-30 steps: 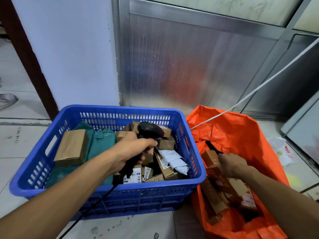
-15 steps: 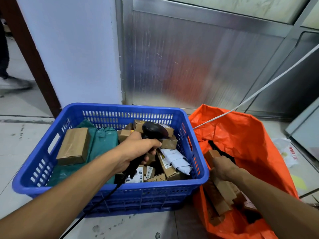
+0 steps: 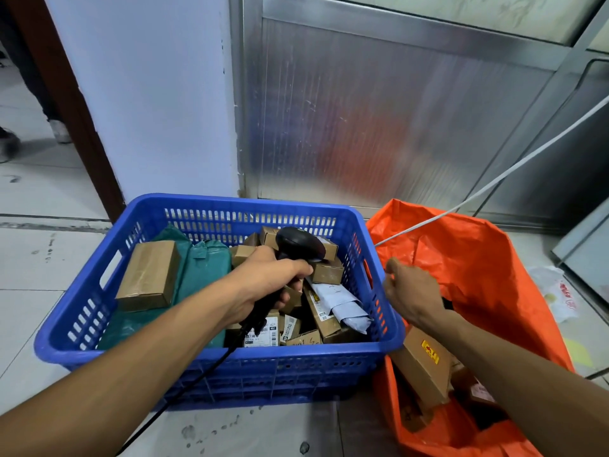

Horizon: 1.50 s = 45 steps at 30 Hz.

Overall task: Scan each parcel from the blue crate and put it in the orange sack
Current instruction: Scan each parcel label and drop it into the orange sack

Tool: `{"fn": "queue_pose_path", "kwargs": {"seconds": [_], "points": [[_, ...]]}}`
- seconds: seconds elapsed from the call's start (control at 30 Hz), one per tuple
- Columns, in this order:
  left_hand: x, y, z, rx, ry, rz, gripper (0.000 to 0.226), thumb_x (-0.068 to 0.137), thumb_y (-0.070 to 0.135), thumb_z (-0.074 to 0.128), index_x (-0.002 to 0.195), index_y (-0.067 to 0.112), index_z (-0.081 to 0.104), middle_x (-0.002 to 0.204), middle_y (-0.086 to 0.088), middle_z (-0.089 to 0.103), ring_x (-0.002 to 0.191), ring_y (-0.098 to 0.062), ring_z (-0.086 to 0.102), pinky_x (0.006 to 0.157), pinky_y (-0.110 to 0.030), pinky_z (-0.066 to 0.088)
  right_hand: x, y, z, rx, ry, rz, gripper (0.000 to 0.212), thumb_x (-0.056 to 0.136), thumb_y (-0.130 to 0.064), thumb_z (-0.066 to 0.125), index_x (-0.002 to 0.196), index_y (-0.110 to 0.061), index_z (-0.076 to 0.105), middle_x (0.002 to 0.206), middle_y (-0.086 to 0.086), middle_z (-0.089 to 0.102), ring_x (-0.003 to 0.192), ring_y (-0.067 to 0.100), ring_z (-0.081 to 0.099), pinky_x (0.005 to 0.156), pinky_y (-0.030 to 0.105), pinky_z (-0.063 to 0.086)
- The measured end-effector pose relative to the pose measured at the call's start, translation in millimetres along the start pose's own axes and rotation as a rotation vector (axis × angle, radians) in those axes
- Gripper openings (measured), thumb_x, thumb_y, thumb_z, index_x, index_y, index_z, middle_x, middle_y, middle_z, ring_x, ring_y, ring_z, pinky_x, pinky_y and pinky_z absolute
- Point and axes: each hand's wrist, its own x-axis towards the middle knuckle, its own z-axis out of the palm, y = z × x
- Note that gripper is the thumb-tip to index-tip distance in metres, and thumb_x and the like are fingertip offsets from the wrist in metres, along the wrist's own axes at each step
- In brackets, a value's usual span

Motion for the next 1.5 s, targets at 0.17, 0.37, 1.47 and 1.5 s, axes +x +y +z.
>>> {"fn": "queue_pose_path", "kwargs": {"seconds": [0.17, 0.37, 1.47, 1.5], "points": [[-1, 0, 0, 0.003, 0.007, -0.004, 0.025, 0.092, 0.017, 0.070, 0.109, -0.002, 0.068, 0.062, -0.001, 0.062, 0.047, -0.011, 0.048, 0.045, -0.023, 0.042, -1, -40, 20, 0.004, -0.581, -0.199, 0.021, 0.098, -0.024, 0.050, 0.110, -0.018, 0.066, 0.122, 0.011, 0.063, 0.109, 0.029, 0.060, 0.092, 0.041, 0.051], [-5, 1, -8, -0.011, 0.016, 0.006, 0.016, 0.092, 0.017, 0.069, 0.099, 0.003, 0.069, 0.058, 0.001, 0.061, 0.045, -0.011, 0.048, 0.044, -0.023, 0.042, 4, -40, 62, -0.174, -0.937, -0.108, 0.043, 0.101, -0.038, 0.042, 0.138, -0.021, 0.056, 0.148, 0.016, 0.044, 0.135, 0.041, 0.038, 0.112, 0.053, 0.033], [-15, 10, -22, -0.057, 0.032, 0.042, 0.020, 0.091, 0.016, 0.069, 0.102, -0.001, 0.070, 0.064, -0.002, 0.060, 0.048, -0.012, 0.046, 0.048, -0.024, 0.042, 24, -64, 25, 0.312, -0.112, 0.114, 0.021, 0.097, -0.018, 0.054, 0.097, -0.010, 0.034, 0.078, 0.007, 0.050, 0.068, 0.030, 0.048, 0.052, 0.037, 0.025], [-16, 10, -23, -0.059, 0.030, 0.043, 0.017, 0.092, 0.016, 0.068, 0.099, 0.001, 0.070, 0.064, -0.002, 0.060, 0.048, -0.012, 0.046, 0.047, -0.023, 0.042, 23, -62, 20, 0.362, -0.102, 0.147, 0.023, 0.097, -0.018, 0.055, 0.100, -0.010, 0.034, 0.075, 0.004, 0.048, 0.063, 0.024, 0.047, 0.052, 0.036, 0.027]]}}
